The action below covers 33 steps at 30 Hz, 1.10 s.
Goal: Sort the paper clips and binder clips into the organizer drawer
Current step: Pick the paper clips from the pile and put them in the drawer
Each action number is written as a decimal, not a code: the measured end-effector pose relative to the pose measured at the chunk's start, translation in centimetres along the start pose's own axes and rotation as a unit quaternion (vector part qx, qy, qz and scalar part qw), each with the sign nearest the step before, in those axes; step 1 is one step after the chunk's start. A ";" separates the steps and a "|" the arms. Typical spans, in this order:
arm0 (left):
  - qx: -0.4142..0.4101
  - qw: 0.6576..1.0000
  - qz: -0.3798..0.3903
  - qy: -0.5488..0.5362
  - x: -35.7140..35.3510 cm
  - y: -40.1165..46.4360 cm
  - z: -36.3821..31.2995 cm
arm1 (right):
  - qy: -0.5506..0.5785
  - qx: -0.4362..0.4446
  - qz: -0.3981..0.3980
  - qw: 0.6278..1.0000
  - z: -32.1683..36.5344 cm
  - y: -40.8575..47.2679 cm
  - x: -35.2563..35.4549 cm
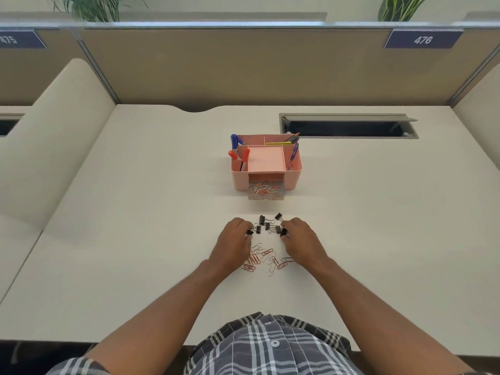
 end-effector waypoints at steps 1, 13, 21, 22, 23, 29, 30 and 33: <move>0.002 1.000 0.004 0.000 0.0 0.2 0.1 | 0.004 0.002 -0.003 1.000 0.1 -0.1 0.0; 0.027 0.998 0.020 0.049 -1.8 -5.3 0.8 | -0.007 -0.090 0.099 0.991 0.6 -5.9 -3.7; 0.000 0.999 0.018 0.030 -3.1 -3.5 -0.7 | 0.011 -0.005 0.036 0.999 3.7 -2.9 -4.6; 0.000 0.999 0.019 0.030 -3.1 -3.1 -0.8 | 0.008 0.002 0.027 1.000 3.8 -2.5 -4.4; -0.001 0.999 0.020 0.029 -3.1 -2.7 -0.9 | 0.007 0.006 0.021 1.000 3.7 -2.2 -4.2; 0.011 1.000 0.019 0.018 -3.0 -2.2 -0.2 | 0.020 0.010 0.012 1.000 2.4 -1.7 -3.3; 0.013 1.000 0.018 0.021 -3.0 -2.3 0.0 | 0.028 0.006 0.014 0.999 2.2 -1.7 -3.2; 0.019 0.999 0.016 0.027 -2.8 -2.3 0.3 | 0.056 -0.013 0.022 0.998 1.6 -1.6 -2.5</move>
Point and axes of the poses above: each hand's wrist, its own y-axis towards the middle knuckle, its own x-axis out of the back of the hand, z = x × y, the point moved 8 cm from there along y, towards the middle knuckle, and after that the axes turned 4 degrees about x, right-handed, at the moved point
